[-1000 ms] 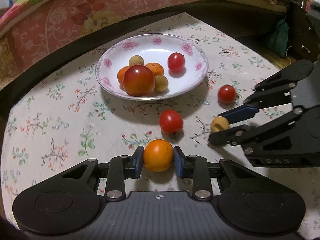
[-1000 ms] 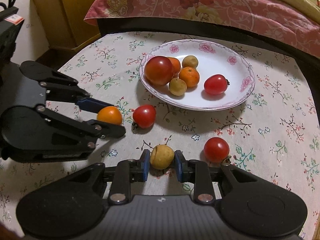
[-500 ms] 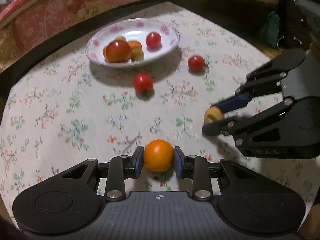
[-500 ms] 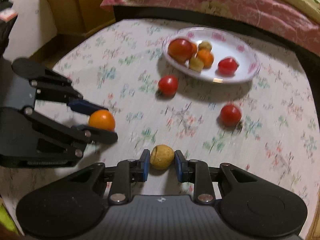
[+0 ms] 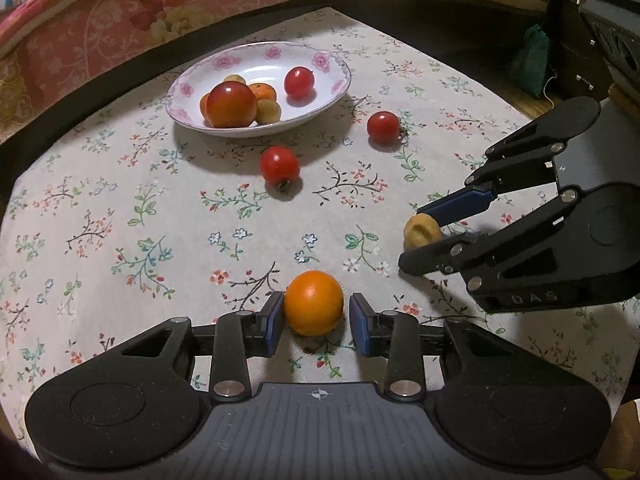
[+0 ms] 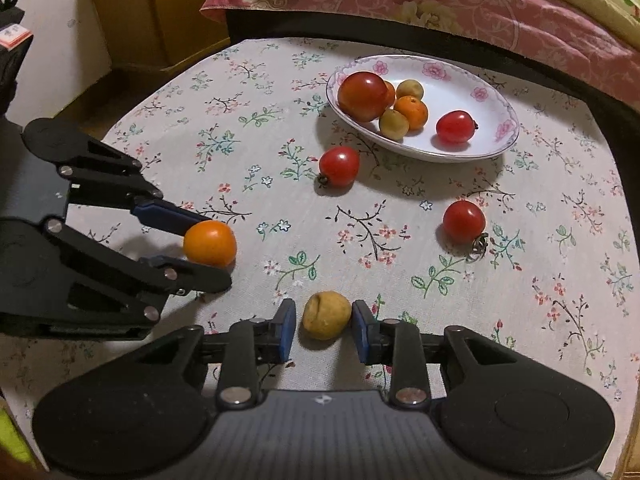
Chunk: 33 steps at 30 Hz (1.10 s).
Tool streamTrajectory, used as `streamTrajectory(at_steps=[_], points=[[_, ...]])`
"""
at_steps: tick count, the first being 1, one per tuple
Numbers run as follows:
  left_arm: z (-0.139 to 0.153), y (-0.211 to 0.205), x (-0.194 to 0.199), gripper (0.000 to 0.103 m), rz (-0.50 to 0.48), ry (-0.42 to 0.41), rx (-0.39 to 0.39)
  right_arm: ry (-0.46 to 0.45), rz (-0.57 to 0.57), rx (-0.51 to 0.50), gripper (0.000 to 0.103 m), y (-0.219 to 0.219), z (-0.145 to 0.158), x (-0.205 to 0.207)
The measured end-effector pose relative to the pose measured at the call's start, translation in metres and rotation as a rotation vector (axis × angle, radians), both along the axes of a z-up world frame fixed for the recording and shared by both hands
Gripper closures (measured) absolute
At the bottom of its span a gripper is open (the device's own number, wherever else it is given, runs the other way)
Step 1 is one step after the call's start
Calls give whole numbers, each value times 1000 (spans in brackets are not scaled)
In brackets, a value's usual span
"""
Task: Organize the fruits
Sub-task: 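Carry the orange and tan fruit in both tools over the white plate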
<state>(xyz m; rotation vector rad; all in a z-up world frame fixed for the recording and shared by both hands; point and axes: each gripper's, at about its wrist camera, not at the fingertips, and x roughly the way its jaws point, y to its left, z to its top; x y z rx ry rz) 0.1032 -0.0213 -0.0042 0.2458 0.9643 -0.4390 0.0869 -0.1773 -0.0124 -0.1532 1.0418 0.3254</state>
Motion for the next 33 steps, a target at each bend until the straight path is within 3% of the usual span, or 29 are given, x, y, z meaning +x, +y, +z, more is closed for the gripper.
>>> streamTrajectory(at_steps=[14,18,24,33], points=[[-3,-3,2,58,-17,13,1,19,16,1,72,0,1,2],[-3,-4,1,63,-18,12,-1,19,16,0,73,-1,1,2],[-2,-7,-1,64,-20,17,13,7,6,-11,77,0,1,1],[14,-4,12,64,10,-25,-12,-26,-9,-3,77,3,14,10]])
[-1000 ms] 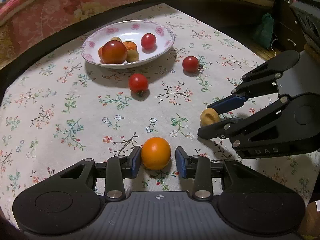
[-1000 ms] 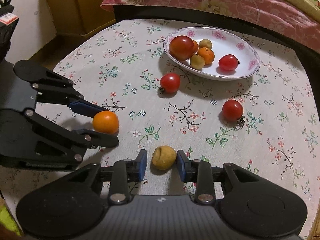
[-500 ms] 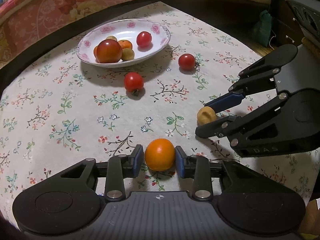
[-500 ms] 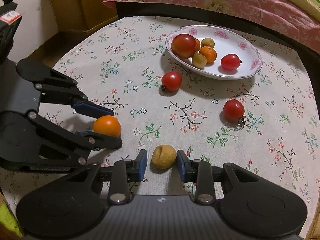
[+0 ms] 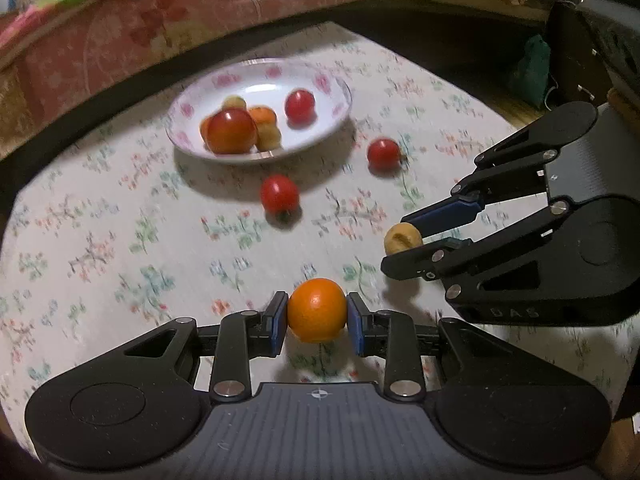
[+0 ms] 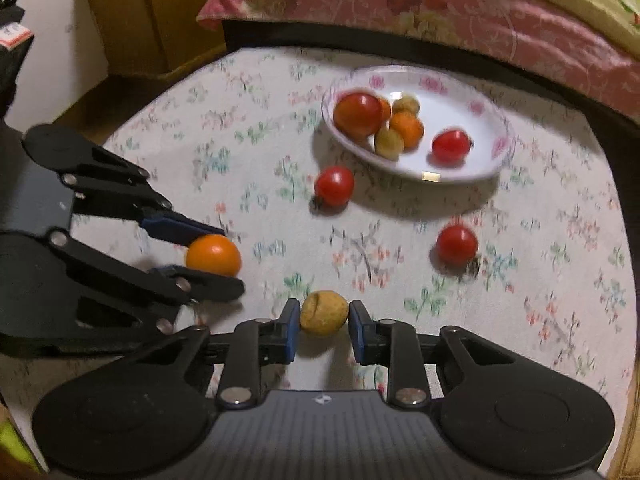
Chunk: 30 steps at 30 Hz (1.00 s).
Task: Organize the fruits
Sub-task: 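Carry the orange and tan fruit in both tools over the white plate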
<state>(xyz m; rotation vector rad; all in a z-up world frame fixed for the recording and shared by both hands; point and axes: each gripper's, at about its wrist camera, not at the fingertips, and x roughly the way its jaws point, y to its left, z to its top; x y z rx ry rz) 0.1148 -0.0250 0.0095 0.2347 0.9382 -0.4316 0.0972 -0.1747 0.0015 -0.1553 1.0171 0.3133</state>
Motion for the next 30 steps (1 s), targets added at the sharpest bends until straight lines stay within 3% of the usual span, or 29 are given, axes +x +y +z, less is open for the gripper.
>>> streamTrajectory(at_steps=[16,30], points=[[28,0,51,65,82,-88,-25,-77,-120,61,77,-17,35,44],[28,-7,98,66,97,-147,0,-105,-202,94,77,-36,32,88]])
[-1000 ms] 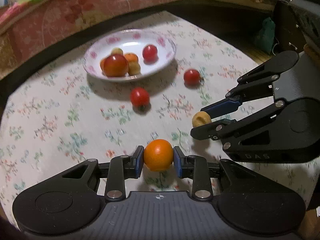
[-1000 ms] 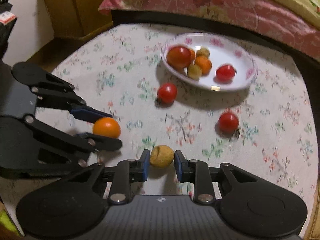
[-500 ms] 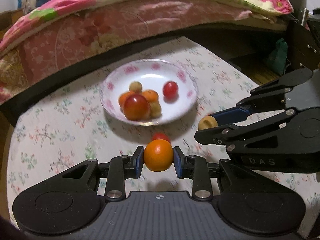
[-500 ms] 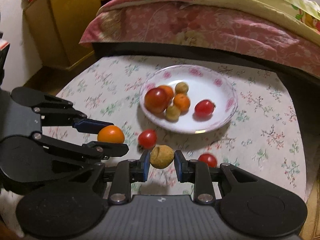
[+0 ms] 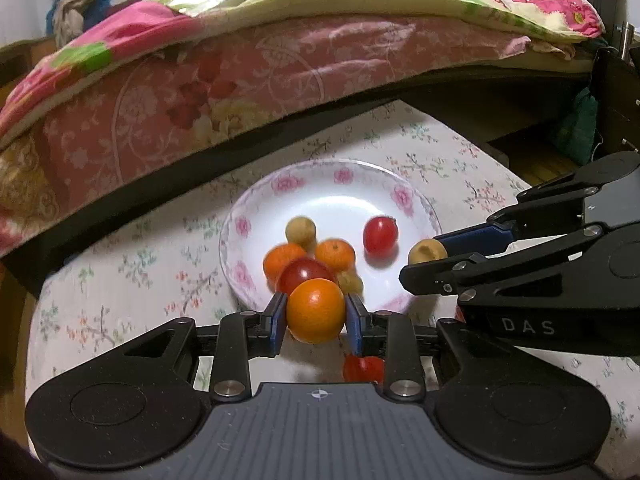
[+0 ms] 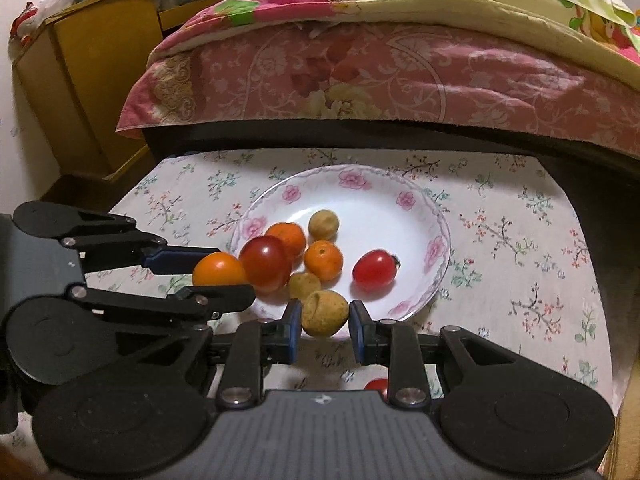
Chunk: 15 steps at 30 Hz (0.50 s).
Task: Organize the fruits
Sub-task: 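Carry the orange and tan fruit in both tools over the white plate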
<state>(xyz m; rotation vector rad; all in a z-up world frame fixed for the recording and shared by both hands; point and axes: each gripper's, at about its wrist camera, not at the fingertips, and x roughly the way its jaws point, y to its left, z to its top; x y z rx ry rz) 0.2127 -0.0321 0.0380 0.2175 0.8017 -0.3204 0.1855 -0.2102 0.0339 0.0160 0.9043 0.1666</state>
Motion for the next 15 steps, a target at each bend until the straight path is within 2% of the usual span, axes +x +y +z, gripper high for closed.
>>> streamTrajectory(at_steps=[7,15], points=[[-2,-4,15,66,1,-24,-4,11,-27,59,77,-17,-6,19],[-3,-6,31,66,-1,-35,-22,4,-49,64,77,-27,-10,37]])
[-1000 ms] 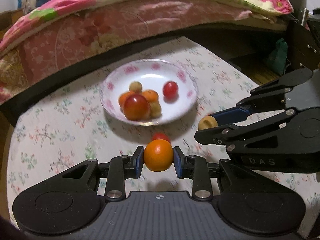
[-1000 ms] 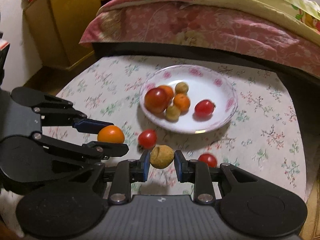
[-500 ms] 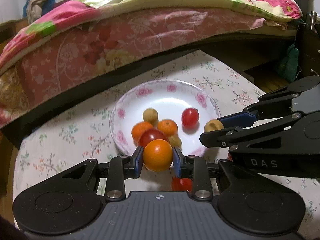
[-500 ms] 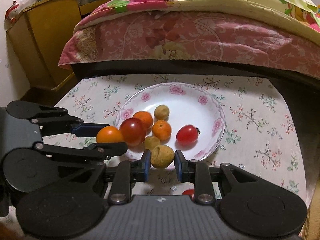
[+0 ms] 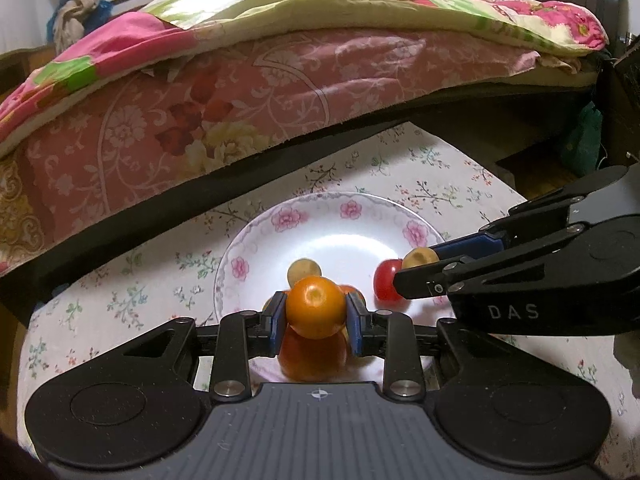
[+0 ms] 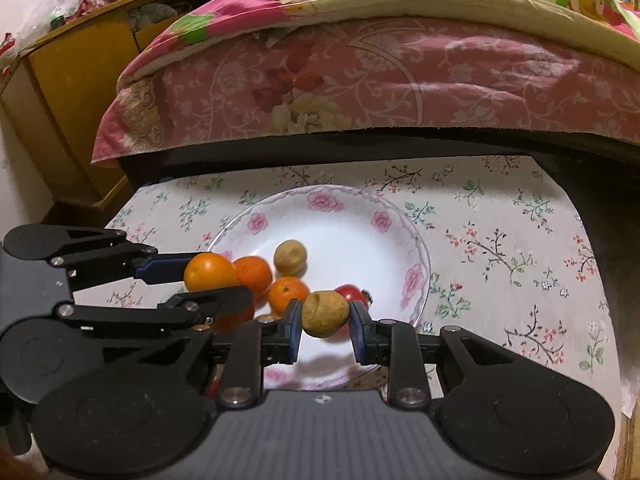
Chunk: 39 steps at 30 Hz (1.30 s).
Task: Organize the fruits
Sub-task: 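Carry the orange and tan fruit in both tools over the white plate, then lower both fruits into the plate and open both tools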
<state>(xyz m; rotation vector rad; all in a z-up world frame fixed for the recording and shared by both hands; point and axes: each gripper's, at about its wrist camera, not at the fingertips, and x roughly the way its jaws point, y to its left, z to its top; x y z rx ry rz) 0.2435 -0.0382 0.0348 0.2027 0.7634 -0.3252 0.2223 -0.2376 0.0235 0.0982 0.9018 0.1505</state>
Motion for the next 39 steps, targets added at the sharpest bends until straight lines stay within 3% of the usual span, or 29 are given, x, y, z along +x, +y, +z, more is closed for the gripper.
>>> streamTrajectory(at_steps=[17,39], points=[[-12,-3,23,65,24,8,17,-18,-18,33,77,-13,-16,23],[-1,-2,22,62,39,-12,42,-35,-24,43,73,-12,-14,22]])
